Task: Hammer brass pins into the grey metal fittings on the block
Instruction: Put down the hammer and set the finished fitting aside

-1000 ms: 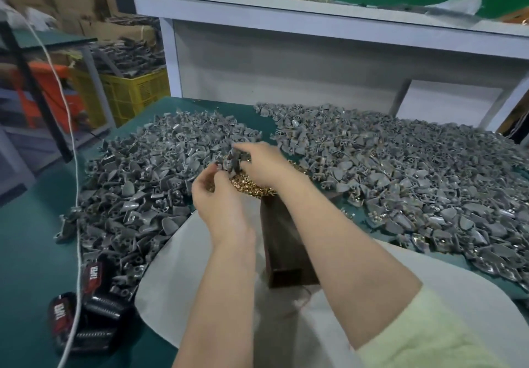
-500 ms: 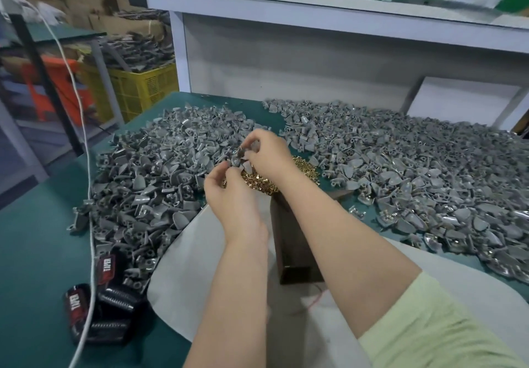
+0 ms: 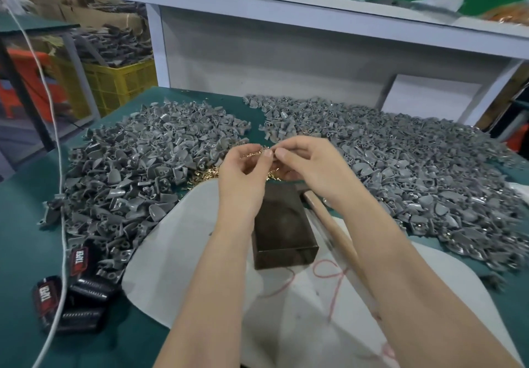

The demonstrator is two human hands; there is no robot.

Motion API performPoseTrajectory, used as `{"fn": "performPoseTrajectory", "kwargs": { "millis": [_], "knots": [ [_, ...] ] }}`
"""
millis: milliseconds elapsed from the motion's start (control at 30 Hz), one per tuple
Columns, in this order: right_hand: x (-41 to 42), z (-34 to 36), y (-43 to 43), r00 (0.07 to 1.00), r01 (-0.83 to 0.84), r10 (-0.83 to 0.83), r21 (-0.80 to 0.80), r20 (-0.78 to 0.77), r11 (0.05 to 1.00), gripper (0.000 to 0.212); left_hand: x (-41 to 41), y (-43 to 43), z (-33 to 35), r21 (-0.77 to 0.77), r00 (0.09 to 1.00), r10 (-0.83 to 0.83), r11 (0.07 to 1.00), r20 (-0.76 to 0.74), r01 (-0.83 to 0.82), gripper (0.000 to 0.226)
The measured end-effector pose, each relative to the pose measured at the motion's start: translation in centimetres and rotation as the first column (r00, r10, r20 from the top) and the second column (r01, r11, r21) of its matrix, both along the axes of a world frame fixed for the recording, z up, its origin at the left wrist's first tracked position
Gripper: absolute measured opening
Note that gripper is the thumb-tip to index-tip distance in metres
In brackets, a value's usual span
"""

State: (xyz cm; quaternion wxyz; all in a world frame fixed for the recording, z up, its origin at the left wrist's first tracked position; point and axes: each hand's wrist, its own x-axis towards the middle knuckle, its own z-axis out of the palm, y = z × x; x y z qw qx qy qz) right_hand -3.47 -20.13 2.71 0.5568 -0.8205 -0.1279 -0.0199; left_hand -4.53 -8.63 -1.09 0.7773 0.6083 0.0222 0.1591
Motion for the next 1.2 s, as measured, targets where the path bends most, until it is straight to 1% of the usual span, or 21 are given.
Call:
{"fn": "performPoseTrajectory", "kwargs": {
  "millis": [67, 133, 167, 200, 233, 267, 333, 400, 433, 467, 533, 633, 700, 767, 800, 867, 933, 1033, 1067, 1133, 1200],
  "knots": [
    [0.0, -0.1, -0.4, 1.000, 0.001, -0.002, -0.045, -0.014, 0.999, 0.013, 0.0, 0.1, 0.0, 0.046, 0.999, -0.018, 0.999, -0.032, 0.020, 0.011],
    [0.8, -0.6, -0.3, 0.998, 0.054, -0.056, -0.074, -0.025, 0.996, 0.014, 0.1, 0.3, -0.1, 0.051, 0.998, 0.025, 0.998, -0.054, -0.023, 0.018],
    [1.6, -0.9, 0.1, 0.994, 0.108, -0.110, -0.133, -0.008, 0.985, 0.014, 0.1, 0.5, 0.0, 0.024, 0.996, 0.055, 0.998, -0.063, -0.054, 0.022],
    [2.5, -1.3, 0.4, 0.986, 0.165, -0.162, -0.246, 0.032, 0.955, 0.013, 0.1, 0.7, 0.0, -0.023, 0.994, 0.084, 0.996, -0.075, -0.086, 0.023],
    [3.6, -1.8, 0.9, 0.979, 0.205, -0.192, -0.393, 0.073, 0.896, 0.013, 0.2, 0.9, 0.0, -0.078, 0.990, 0.110, 0.990, -0.089, -0.117, 0.023],
    [4.6, -2.3, 1.5, 0.975, 0.217, -0.203, -0.539, 0.085, 0.814, 0.015, 0.2, 1.0, 0.1, -0.129, 0.986, 0.132, 0.981, -0.102, -0.145, 0.023],
    [6.5, -3.4, 2.9, 0.976, 0.172, -0.216, -0.725, 0.033, 0.667, 0.025, 0.2, 1.1, 0.1, -0.218, 0.981, 0.158, 0.959, -0.115, -0.180, 0.023],
    [8.1, -4.1, 4.0, 0.972, 0.112, -0.233, -0.808, -0.032, 0.578, 0.034, 0.0, 1.1, 0.3, -0.285, 0.981, 0.163, 0.940, -0.106, -0.187, 0.024],
    [8.7, -4.3, 4.5, 0.970, 0.084, -0.236, -0.835, -0.056, 0.543, 0.034, 0.0, 1.1, 0.4, -0.303, 0.981, 0.162, 0.935, -0.102, -0.186, 0.025],
    [9.3, -4.4, 5.0, 0.968, 0.032, -0.231, -0.856, -0.103, 0.515, 0.032, 0.0, 1.1, 0.4, -0.314, 0.982, 0.159, 0.932, -0.101, -0.183, 0.025],
    [10.0, -4.3, 5.7, 0.957, -0.046, -0.228, -0.870, -0.180, 0.491, 0.019, 0.1, 1.0, 0.5, -0.323, 0.983, 0.151, 0.930, -0.103, -0.176, 0.026],
    [10.7, -4.7, 6.3, 0.946, -0.085, -0.221, -0.842, -0.236, 0.532, 0.017, 0.2, 0.9, 0.3, -0.262, 0.983, 0.152, 0.949, -0.101, -0.174, 0.017],
    [10.9, -5.2, 6.4, 0.959, -0.082, -0.181, -0.828, -0.216, 0.554, 0.031, 0.2, 0.8, 0.2, -0.167, 0.983, 0.149, 0.972, -0.105, -0.165, 0.012],
    [10.7, -5.2, 6.1, 0.963, -0.078, -0.170, -0.818, -0.210, 0.570, 0.038, 0.2, 0.7, 0.0, -0.113, 0.983, 0.147, 0.981, -0.113, -0.160, 0.017],
    [10.5, -5.0, 5.8, 0.965, -0.040, -0.184, -0.800, -0.186, 0.599, 0.037, 0.2, 0.7, -0.1, -0.097, 0.982, 0.150, 0.982, -0.116, -0.162, 0.019],
    [9.8, -4.2, 5.2, 0.962, 0.099, -0.254, -0.746, -0.096, 0.658, 0.031, 0.3, 0.6, -0.1, -0.034, 0.979, 0.168, 0.984, -0.116, -0.173, 0.020],
    [8.6, -3.4, 4.6, 0.956, 0.209, -0.291, -0.642, -0.023, 0.738, 0.024, 0.4, 0.5, -0.4, 0.041, 0.981, 0.164, 0.986, -0.106, -0.160, 0.020],
    [6.5, -2.5, 3.6, 0.961, 0.263, -0.275, -0.348, 0.014, 0.900, 0.009, 0.4, 0.3, -0.5, 0.204, 0.988, 0.136, 0.972, -0.071, -0.119, 0.032],
    [5.9, -2.3, 3.2, 0.963, 0.259, -0.268, -0.267, 0.001, 0.928, 0.006, 0.4, 0.2, -0.5, 0.258, 0.990, 0.125, 0.960, -0.058, -0.106, 0.037],
    [4.6, -1.8, 2.0, 0.972, 0.218, -0.227, -0.141, -0.055, 0.966, 0.009, 0.3, 0.0, -0.4, 0.338, 0.994, 0.102, 0.937, -0.033, -0.085, 0.043],
    [3.2, -1.4, 0.7, 0.978, 0.182, -0.187, -0.058, -0.092, 0.982, 0.012, 0.1, -0.2, -0.5, 0.387, 0.997, 0.073, 0.920, -0.018, -0.061, 0.045]
  ]
}}
